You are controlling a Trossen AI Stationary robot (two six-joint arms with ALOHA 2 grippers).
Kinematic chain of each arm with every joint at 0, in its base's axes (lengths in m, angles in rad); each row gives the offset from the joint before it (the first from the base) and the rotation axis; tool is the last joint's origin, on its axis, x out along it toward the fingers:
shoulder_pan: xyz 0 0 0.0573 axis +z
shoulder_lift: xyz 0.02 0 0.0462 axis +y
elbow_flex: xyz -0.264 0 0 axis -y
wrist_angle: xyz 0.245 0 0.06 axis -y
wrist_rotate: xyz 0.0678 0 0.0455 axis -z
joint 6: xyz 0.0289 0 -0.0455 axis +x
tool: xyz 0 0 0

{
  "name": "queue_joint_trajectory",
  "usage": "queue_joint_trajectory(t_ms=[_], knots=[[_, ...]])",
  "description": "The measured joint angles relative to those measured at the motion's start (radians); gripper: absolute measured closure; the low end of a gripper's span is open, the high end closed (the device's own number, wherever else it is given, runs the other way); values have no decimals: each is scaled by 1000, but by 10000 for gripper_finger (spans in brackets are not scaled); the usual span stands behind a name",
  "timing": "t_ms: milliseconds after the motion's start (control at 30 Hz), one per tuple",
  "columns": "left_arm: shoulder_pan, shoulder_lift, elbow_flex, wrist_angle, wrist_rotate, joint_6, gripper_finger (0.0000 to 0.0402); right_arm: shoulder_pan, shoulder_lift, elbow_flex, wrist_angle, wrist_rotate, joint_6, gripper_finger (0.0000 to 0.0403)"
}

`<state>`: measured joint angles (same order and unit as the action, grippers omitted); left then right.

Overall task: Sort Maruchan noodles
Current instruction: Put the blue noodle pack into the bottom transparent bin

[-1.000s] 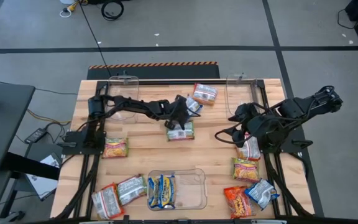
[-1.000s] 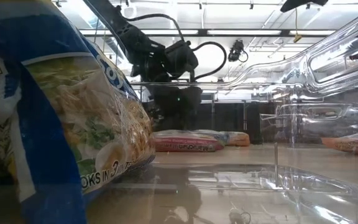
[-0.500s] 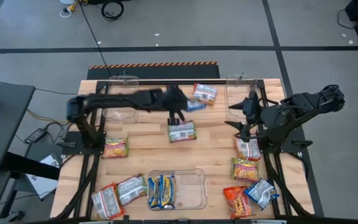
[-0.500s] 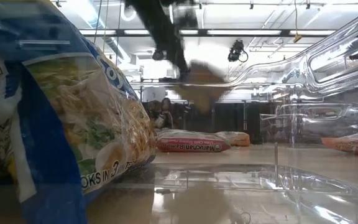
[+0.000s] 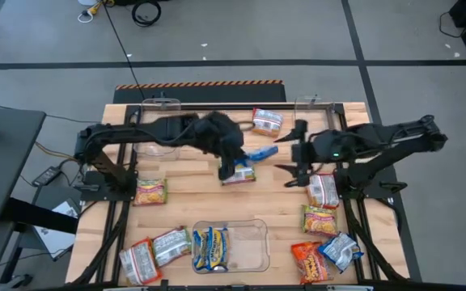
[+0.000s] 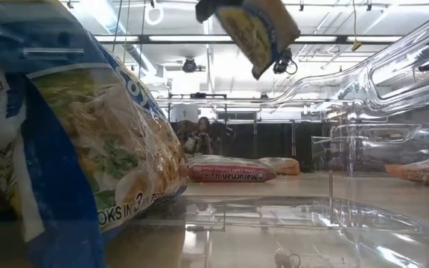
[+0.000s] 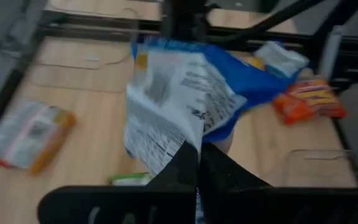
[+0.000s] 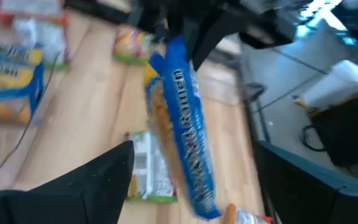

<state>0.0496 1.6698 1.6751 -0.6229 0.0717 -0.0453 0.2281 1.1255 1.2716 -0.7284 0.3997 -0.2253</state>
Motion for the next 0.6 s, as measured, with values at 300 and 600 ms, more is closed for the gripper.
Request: queue_joint_trajectory(t_ms=[300, 600], knots=[[-104, 25, 1, 149, -46, -71, 400, -46, 148, 0, -7, -190, -96, 48], [-129, 28, 0, 128, -83, -82, 399, -46, 180, 0, 36, -225, -3, 134]])
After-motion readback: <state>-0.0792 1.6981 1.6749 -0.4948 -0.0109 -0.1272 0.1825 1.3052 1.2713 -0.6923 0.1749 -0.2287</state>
